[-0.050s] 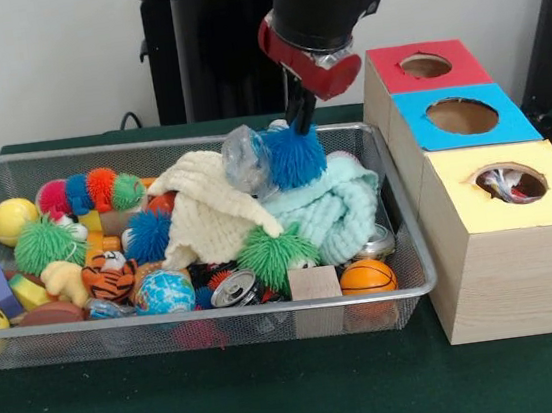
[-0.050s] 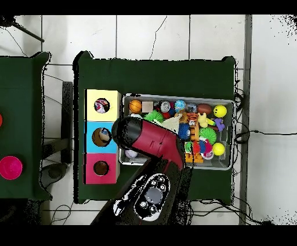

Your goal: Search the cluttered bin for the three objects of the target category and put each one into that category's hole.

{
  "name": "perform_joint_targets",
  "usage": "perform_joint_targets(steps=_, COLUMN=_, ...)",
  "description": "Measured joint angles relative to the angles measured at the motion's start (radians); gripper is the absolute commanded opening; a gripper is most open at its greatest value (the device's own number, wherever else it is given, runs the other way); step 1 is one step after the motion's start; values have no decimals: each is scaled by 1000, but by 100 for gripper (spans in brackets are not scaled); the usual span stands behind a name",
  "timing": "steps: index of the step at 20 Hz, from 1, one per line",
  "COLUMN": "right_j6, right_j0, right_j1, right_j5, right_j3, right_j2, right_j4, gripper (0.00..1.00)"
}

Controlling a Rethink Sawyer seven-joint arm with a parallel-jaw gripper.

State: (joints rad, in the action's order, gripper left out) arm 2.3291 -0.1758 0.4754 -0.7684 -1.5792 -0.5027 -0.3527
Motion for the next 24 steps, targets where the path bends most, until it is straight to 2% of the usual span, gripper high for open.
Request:
perform_joint_targets(steps=5, right_j6=47, right_j0=-39, right_j1=10, right_j5=-71, right_j3=12, right_j2=-23, right_j4=-13, gripper=0)
perform_joint_targets(steps=10, right_j6=142, right_j0=-79, right_j1=24, right_j5=-218, right_j3=52, right_j2=-57, right_j4=-30, gripper=0)
perform_joint_targets(steps=12, right_j6=165, right_j0=-83, right_j1=27, right_j5=-238, right_j3=65, right_j2=-60, right_j4=-35, gripper=0)
perform_joint_targets(steps=15, right_j6=188, right_j0=-79, right_j1=30, right_j5=-232, right_j3=75, right_j2=-60, right_j4=-47, gripper=0)
perform_joint_targets(steps=19, right_j6=190, right_j0=-46, right_j1=21, right_j5=-154, right_j3=76, right_j2=-49, right_j4=-55, gripper=0)
perform_joint_targets(steps=20, right_j6=190, right_j0=-13, right_j1=8, right_j5=-91, right_j3=76, right_j2=-34, right_j4=-56, gripper=0)
perform_joint_targets(steps=24, right_j6=190, right_j0=51, right_j1=-20, right_j5=9, right_j3=76, right_j2=-2, right_j4=-55, gripper=0)
